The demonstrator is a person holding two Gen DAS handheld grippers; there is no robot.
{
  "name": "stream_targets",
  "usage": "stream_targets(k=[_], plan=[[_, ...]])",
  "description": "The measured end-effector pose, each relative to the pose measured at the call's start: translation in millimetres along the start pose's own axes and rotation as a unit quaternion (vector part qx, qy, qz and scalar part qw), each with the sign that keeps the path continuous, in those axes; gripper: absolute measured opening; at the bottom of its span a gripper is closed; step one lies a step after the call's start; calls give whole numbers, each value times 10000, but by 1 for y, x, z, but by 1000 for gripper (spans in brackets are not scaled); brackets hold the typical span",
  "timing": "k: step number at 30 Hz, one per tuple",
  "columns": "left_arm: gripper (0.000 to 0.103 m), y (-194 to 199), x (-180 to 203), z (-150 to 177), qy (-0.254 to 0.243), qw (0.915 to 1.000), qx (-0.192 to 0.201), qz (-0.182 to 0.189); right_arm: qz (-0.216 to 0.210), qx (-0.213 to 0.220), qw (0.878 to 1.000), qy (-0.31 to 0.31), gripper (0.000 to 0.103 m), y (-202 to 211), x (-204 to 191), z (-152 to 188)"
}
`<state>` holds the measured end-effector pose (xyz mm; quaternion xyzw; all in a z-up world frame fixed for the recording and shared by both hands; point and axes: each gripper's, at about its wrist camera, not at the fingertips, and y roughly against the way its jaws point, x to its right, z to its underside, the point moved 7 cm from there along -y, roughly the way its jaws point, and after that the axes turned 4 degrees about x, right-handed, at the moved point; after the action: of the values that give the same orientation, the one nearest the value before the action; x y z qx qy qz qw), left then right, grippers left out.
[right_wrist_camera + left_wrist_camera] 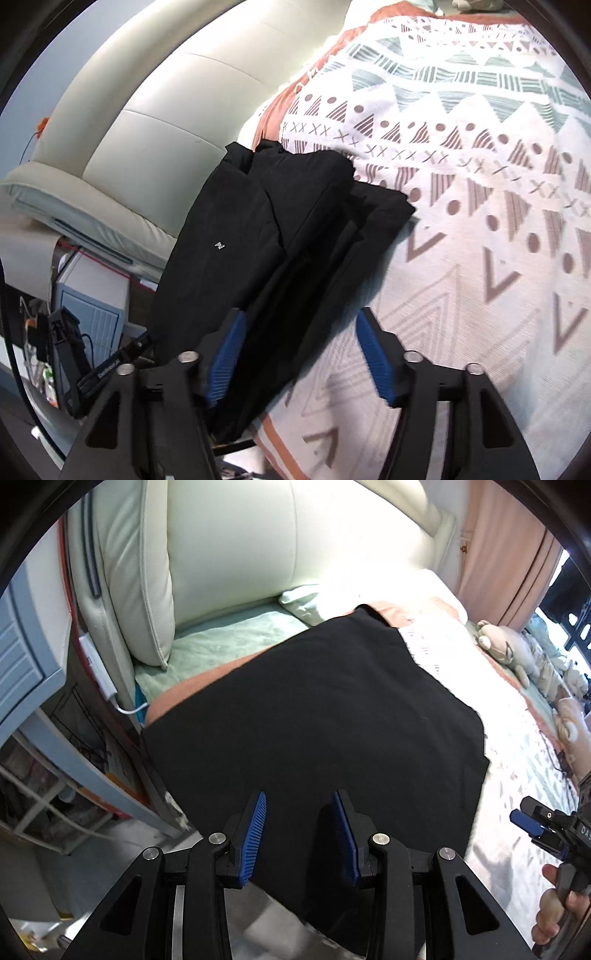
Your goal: Fold large clothes
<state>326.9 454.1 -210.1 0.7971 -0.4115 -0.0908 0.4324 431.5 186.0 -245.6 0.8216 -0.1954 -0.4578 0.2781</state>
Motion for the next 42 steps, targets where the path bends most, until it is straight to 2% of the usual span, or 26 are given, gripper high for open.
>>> stream_targets(k=[1, 2, 4, 7, 9, 13, 15, 18, 27, 31, 42], plan=[[52, 6, 5, 3, 12, 10000, 17, 33, 49, 18, 10000, 25, 74, 6, 0, 1], [58, 12, 9, 5, 29, 10000, 52, 61, 122, 30, 9999, 45, 77, 14, 2, 2], [76, 28, 21, 9, 19, 9997, 216, 137, 211, 84, 9997, 67, 92, 29, 6, 3], [88, 49, 39, 14, -69, 9988, 431, 235, 347, 245, 9990, 129, 103, 57, 12, 5], [91, 60, 50, 18, -108, 9981, 510, 320, 458, 354, 9981, 215, 103, 78, 16, 8], [93, 85, 77, 29, -231, 9955, 708, 594, 775, 562, 9943, 476, 103, 116, 25, 18], [97, 94, 88, 33, -354, 9941, 793, 644, 891, 681, 9924, 514, 103, 136, 33, 23], [99, 107, 105, 41, -562, 9919, 898, 702, 1062, 797, 9896, 547, 103, 161, 45, 32], [99, 139, 138, 65, -698, 9876, 1070, 917, 1313, 1088, 9839, 530, 103, 229, 71, 57], [99, 157, 149, 83, -777, 9836, 1299, 983, 1383, 1189, 9815, 579, 103, 258, 78, 73], [99, 180, 184, 142, -1161, 9761, 1155, 1431, 1963, 1672, 9657, 322, 103, 338, 120, 134]])
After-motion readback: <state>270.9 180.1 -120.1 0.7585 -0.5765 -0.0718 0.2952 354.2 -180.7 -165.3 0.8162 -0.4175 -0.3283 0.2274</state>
